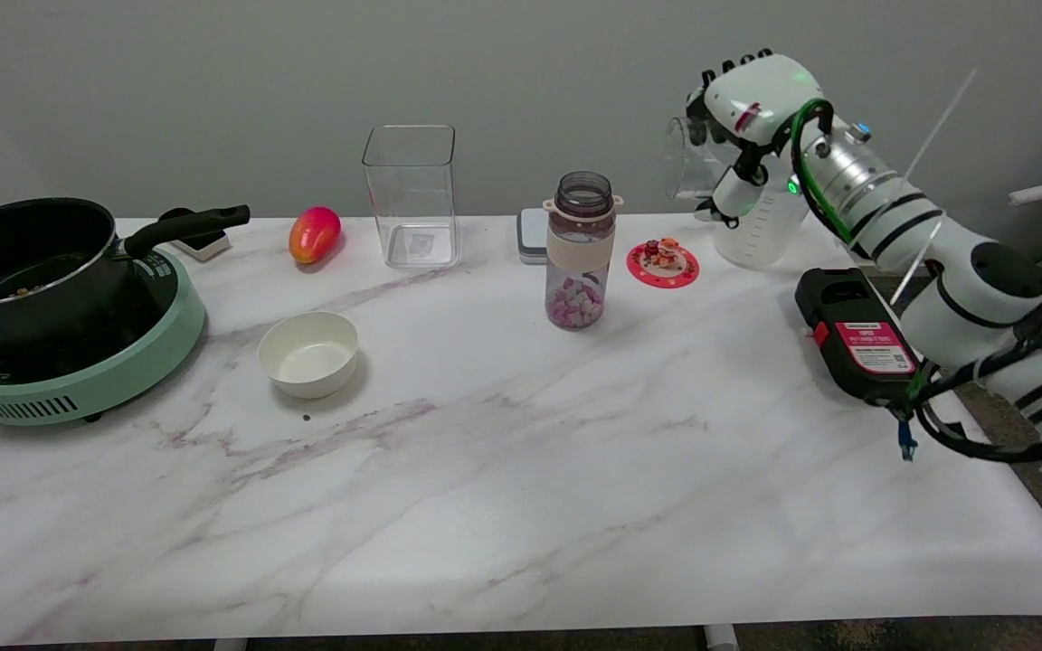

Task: Place the measuring cup onto the table.

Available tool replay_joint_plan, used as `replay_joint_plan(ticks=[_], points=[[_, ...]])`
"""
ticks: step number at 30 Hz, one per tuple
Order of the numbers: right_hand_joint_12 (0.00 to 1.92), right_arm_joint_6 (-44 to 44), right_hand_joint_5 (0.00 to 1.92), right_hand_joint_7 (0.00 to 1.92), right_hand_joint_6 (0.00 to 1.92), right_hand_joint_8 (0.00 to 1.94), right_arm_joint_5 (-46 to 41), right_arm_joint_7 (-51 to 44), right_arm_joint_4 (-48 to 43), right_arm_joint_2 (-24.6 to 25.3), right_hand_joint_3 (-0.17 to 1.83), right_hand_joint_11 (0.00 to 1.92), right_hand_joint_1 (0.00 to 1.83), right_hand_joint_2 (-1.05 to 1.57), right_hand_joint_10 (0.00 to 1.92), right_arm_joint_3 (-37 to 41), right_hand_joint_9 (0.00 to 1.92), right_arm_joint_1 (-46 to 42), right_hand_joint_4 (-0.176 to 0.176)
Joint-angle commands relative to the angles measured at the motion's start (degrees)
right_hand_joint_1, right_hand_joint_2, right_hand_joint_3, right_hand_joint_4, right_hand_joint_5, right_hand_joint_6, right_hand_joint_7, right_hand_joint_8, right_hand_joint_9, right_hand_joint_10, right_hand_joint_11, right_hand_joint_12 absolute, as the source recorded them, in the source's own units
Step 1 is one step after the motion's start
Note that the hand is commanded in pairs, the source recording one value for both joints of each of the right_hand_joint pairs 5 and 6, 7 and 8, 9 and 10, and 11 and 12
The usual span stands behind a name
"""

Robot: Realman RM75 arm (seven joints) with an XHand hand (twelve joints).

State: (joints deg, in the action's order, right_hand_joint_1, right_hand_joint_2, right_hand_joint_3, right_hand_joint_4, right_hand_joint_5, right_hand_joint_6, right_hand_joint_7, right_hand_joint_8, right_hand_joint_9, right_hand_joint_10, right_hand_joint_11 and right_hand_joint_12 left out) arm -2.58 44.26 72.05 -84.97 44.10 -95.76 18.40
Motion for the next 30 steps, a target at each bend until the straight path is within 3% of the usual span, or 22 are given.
replay_joint_plan(ticks=[1, 10, 13, 21, 30], points=[[1.32, 15.2, 1.75, 1.64, 1.75, 1.64, -2.0, 10.8, -10.9, 4.8, 1.00, 1.32, 1.54, 0.92, 1.52, 8.0, 1.52, -18.6, 0.000], [1.36, 15.2, 1.92, 1.73, 1.92, 1.73, -1.9, 22.8, -12.2, 6.9, 0.56, 1.36, 1.30, 1.46, 1.60, 9.8, 1.60, -24.8, 0.000], [1.38, 15.2, 1.92, 1.75, 1.92, 1.75, -0.6, 26.6, -13.9, 7.7, 0.49, 1.38, 1.26, 1.53, 1.61, 10.7, 1.61, -27.5, 0.000], [1.38, 18.4, 1.92, 1.75, 1.92, 1.75, 11.1, 44.4, -19.5, 9.3, 0.42, 1.38, 1.23, 1.57, 1.62, 10.5, 1.62, -31.8, 0.000], [1.38, 18.2, 1.92, 1.76, 1.92, 1.76, 12.9, 57.6, -21.1, 9.3, 0.43, 1.38, 1.22, 1.57, 1.62, 8.7, 1.62, -32.1, 0.000]])
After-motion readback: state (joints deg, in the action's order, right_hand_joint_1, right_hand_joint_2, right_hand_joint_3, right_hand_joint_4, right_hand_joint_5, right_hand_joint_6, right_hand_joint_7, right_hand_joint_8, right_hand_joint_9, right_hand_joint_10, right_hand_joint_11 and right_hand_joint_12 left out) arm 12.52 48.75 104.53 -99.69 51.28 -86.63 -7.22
